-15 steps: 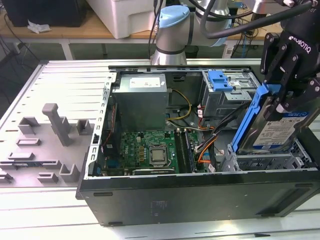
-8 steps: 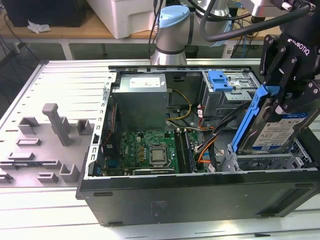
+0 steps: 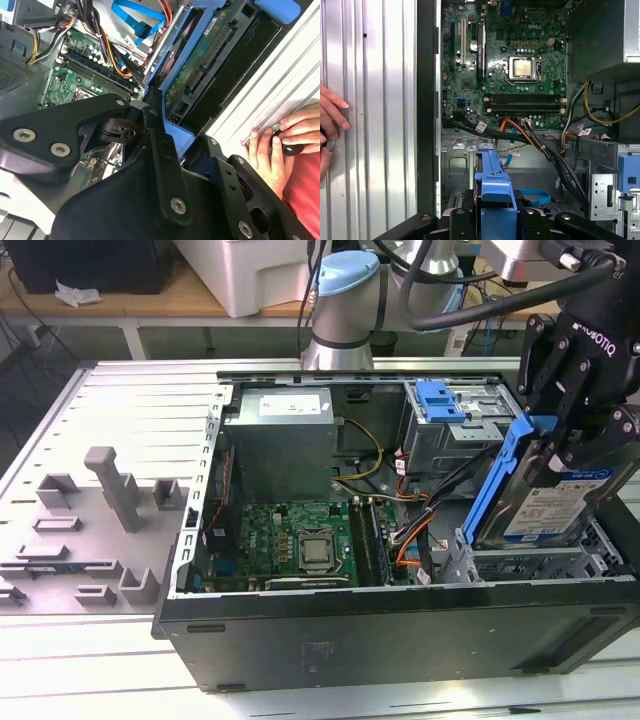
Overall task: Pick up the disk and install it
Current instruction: 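Insert the disk into the insertion slot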
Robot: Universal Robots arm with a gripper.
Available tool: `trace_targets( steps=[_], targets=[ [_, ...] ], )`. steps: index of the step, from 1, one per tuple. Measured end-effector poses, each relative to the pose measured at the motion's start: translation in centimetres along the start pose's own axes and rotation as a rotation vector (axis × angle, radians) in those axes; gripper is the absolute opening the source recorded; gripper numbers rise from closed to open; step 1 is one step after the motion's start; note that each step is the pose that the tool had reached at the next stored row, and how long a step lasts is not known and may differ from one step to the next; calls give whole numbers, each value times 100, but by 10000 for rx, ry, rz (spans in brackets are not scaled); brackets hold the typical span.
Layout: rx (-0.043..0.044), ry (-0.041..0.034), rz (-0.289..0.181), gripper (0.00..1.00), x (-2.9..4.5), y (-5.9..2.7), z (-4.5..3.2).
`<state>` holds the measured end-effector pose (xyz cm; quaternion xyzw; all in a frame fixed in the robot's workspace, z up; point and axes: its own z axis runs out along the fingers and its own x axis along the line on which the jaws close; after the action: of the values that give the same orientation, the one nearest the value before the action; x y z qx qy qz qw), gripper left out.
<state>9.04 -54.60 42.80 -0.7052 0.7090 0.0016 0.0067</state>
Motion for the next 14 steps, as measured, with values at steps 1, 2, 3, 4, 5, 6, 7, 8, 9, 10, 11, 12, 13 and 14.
trace_targets(
  steps=[1, 2, 3, 4, 5, 6, 7, 8, 9, 10, 11, 12, 13, 14],
  targets=[
    [0, 0, 0, 37, 0, 0, 4],
    [0, 0, 0, 37, 0, 0, 7],
    [0, 0, 0, 37, 0, 0, 14],
    [0, 0, 0, 37, 0, 0, 19],
    [0, 0, 0, 37, 0, 0, 23],
    [0, 0, 0, 37, 0, 0, 28],
    [0, 0, 0, 37, 1, 0, 32],
    [0, 0, 0, 37, 1, 0, 56],
    [0, 0, 0, 37, 1, 0, 63],
    [0, 0, 0, 37, 1, 1, 77],
    [0, 0, -1, 37, 1, 0, 85],
    [0, 0, 0, 37, 1, 1, 91],
    [0, 0, 0, 37, 1, 1, 95],
    [0, 1, 0, 37, 1, 1, 99]
  ],
)
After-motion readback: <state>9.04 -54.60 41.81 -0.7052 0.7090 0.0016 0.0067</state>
